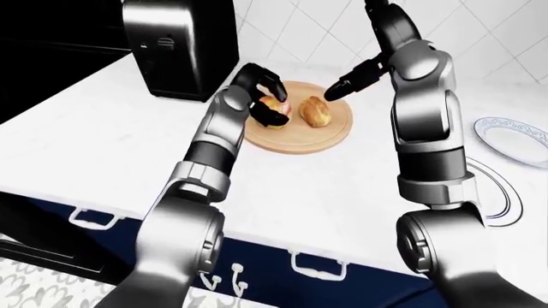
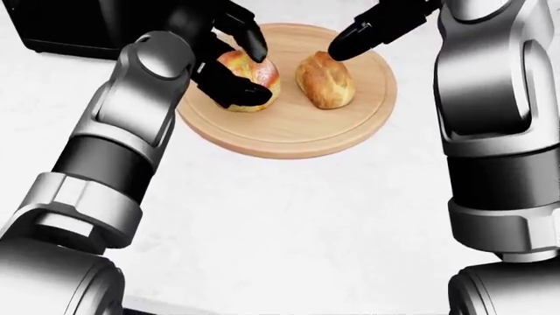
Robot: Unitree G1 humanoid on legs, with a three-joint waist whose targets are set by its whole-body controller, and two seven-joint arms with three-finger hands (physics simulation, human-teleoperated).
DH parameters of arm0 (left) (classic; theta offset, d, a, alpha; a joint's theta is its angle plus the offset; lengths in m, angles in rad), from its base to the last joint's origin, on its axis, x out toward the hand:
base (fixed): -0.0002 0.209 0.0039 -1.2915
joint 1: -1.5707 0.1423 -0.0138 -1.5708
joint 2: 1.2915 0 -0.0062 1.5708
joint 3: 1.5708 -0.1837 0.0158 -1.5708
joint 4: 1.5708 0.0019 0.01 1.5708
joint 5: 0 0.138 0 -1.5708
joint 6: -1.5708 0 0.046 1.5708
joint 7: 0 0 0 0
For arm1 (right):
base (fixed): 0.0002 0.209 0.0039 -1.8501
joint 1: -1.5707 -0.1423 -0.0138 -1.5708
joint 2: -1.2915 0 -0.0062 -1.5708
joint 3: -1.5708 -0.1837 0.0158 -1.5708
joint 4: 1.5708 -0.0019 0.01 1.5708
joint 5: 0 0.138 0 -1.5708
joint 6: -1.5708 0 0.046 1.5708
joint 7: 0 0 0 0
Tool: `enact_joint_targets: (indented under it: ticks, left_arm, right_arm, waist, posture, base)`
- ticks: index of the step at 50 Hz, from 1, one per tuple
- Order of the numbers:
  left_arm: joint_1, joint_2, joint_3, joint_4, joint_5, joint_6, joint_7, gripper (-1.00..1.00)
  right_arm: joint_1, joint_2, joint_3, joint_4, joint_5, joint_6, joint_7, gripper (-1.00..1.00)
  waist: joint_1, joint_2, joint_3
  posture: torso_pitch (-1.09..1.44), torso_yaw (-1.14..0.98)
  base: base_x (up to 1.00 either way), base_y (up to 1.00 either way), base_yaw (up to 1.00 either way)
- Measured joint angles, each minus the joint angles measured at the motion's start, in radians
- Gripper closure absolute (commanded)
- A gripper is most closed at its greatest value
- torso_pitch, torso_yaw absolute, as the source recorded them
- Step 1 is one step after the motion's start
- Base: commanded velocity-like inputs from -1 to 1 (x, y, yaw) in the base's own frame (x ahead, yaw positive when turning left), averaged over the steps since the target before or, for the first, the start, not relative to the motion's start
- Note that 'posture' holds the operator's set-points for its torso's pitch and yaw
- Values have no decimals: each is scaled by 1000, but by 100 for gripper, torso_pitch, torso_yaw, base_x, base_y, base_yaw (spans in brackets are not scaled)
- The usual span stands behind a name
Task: Place all breads on the cutting board.
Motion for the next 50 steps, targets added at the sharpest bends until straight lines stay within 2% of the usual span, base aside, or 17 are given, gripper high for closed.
enact_joint_targets:
  ticks: [1, 3, 8, 13, 16, 20, 22, 23, 30, 35, 40, 44, 50]
  left_arm:
    - [0, -2, 0, 4, 0, -3, 0, 28]
    - [-1, -5, 1, 13, 0, -9, 2, 12]
    - [-6, -10, 3, 41, -2, -28, 9, -4]
    - [-2, -13, 0, 35, 0, -29, 9, -12]
    - [0, -16, 0, 36, 1, -34, 10, -26]
    - [-1, -17, 1, 38, 0, -33, 7, -68]
    - [-3, -12, 2, 24, -2, -24, 0, -81]
    - [-4, -9, 3, 16, -2, -20, -3, -98]
    - [11, 6, 0, -83, -3, 21, -30, -100]
    - [92, 19, -16, -382, 22, 156, -107, -100]
    - [139, 29, -28, -703, 69, 334, -214, -100]
    - [168, 42, -33, -892, 111, 437, -296, -100]
    - [205, 65, -13, -1032, 156, 525, -375, -100]
  right_arm:
    - [0, 1, 0, 1, 0, -2, -1, -100]
    - [-1, 2, 1, 5, 1, -5, -3, -100]
    - [1, 4, 2, 8, 2, -8, -7, -100]
    - [4, 4, 2, 4, 2, -6, -5, -100]
    - [6, 5, 2, 0, 1, -3, -4, -100]
    - [8, 4, 2, 2, 2, -8, -5, -100]
    - [9, 3, 2, 1, 2, -7, -3, -100]
    - [10, 4, 2, -3, 2, -5, -2, -100]
    - [13, 2, 8, -26, -3, 5, 16, -100]
    - [30, -15, 9, -91, -22, 26, 46, -100]
    - [53, -50, 31, -214, -94, 87, 153, -100]
    - [71, -69, 3, -292, -147, 117, 242, -100]
    - [88, -122, -47, -348, -170, 148, 314, -100]
  waist:
    - [0, 0, 0]
    - [-1, 0, -1]
    - [-1, 0, -3]
    - [-2, 1, -3]
    - [-2, 1, -4]
    - [-2, 1, -4]
    - [-3, 1, -3]
    - [-3, 1, -3]
    - [-3, 4, -2]
    - [-4, 6, 4]
    - [-4, 8, 11]
    - [-4, 9, 11]
    - [-3, 9, 14]
  posture:
    - [0, 0]
    - [0, 0]
    - [0, 0]
    - [0, 0]
    - [0, 0]
    - [0, 0]
    - [0, 0]
    - [0, 0]
    - [0, 0]
    - [0, 0]
    - [0, 0]
    - [0, 0]
    - [0, 0]
  base:
    - [0, 0, 0]
    - [0, 0, 0]
    - [0, 0, 0]
    - [0, 0, 0]
    - [0, 0, 0]
    - [0, 0, 0]
    - [0, 0, 0]
    - [0, 0, 0]
    - [0, 0, 0]
    - [0, 0, 0]
    - [0, 0, 0]
    - [0, 0, 0]
    - [0, 0, 0]
